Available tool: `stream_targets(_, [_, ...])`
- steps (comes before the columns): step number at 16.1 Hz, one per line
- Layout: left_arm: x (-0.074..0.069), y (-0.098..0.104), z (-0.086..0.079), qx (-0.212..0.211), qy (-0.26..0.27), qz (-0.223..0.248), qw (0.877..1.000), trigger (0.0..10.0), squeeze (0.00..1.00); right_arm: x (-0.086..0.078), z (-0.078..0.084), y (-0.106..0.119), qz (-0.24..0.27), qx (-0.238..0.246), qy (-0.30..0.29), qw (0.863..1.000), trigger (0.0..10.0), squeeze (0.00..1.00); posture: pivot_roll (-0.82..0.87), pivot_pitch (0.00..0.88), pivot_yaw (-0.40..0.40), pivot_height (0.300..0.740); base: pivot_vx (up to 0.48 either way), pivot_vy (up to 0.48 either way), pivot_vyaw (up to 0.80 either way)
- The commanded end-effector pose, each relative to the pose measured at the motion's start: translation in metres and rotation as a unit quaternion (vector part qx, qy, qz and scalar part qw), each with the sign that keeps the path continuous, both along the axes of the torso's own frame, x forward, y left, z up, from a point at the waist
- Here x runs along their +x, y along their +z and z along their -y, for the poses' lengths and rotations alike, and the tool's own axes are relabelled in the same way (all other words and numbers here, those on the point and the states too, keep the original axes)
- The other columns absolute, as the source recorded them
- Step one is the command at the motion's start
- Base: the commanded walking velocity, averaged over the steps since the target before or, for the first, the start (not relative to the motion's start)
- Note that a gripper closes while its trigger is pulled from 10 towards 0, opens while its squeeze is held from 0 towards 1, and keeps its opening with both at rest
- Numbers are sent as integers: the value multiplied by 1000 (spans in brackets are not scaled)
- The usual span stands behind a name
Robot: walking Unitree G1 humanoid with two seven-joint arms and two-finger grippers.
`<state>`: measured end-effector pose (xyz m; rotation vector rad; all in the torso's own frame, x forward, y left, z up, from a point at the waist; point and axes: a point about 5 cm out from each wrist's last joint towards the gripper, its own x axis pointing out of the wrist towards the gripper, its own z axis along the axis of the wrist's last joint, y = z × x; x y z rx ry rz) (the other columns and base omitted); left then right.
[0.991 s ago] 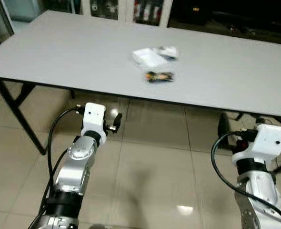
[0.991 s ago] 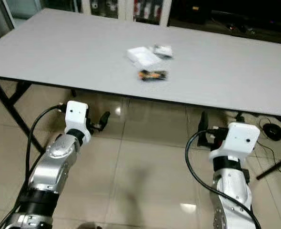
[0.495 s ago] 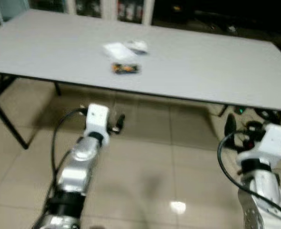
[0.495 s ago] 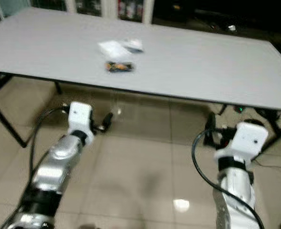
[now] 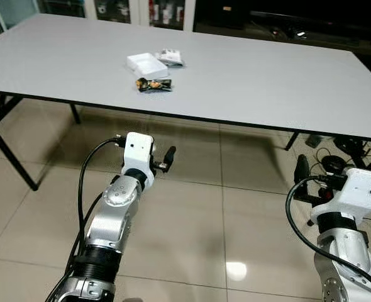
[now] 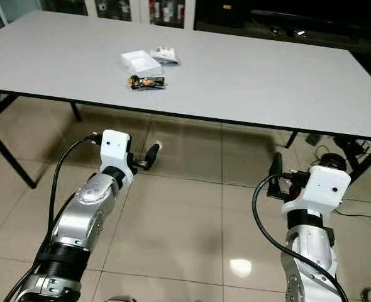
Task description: Picking trash to rubbish bin
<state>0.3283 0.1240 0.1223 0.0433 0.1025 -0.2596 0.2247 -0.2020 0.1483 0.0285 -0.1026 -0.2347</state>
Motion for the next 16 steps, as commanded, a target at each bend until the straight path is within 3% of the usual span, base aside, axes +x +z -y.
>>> stream_targets(1, [3, 6, 4, -6, -1, 3, 1000, 10000, 0, 0, -2, 5, 10, -4, 12, 1000, 10000, 0, 161, 81, -75, 740, 259, 0, 0])
stream_targets(3, [4, 6, 4, -9, 0, 3, 1000, 10000, 0, 0, -9, 5, 10, -7, 36, 999, 10000, 0, 161, 81, -75, 740, 414, 0, 0])
stream_targets(16, [6, 7, 5, -13, 10, 1, 1000, 10000, 0, 4, -15, 6, 10, -17, 60, 998, 10000, 0, 172, 79, -79, 740, 452, 0, 0])
